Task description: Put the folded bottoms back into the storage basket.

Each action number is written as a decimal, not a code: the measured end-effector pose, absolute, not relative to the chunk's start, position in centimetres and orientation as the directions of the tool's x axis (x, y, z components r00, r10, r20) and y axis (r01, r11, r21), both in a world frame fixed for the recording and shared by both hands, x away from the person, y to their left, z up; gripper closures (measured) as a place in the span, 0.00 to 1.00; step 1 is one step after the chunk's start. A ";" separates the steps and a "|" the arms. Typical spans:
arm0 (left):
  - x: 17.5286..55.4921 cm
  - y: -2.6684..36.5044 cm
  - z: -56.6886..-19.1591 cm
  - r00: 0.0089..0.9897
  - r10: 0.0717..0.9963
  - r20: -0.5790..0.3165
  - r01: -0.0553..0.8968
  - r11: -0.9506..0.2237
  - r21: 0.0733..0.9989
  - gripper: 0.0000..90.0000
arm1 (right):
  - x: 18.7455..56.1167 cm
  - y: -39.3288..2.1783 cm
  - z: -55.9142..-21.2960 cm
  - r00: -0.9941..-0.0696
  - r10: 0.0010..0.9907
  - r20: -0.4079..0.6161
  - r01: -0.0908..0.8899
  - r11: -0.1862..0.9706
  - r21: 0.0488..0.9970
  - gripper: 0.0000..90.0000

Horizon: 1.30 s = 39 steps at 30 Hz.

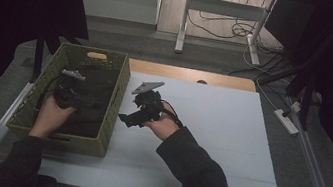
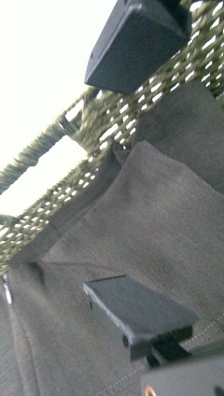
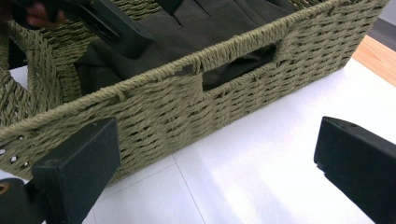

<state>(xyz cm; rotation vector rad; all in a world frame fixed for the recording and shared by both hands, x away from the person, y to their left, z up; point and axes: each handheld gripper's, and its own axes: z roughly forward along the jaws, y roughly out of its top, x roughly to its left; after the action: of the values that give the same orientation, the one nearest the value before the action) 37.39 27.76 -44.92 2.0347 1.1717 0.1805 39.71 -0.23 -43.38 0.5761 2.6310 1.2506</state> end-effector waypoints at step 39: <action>29.0 27.1 -43.6 0.596 0.763 -0.253 0.613 -0.228 0.756 0.00 | 38.3 -4.8 -45.1 -0.908 0.417 0.037 0.291 0.565 0.772 0.00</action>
<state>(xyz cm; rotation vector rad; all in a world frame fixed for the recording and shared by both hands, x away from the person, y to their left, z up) 29.04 27.12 -43.57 1.9373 1.0979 0.2127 38.32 -4.80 -45.12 0.6021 2.6447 1.2634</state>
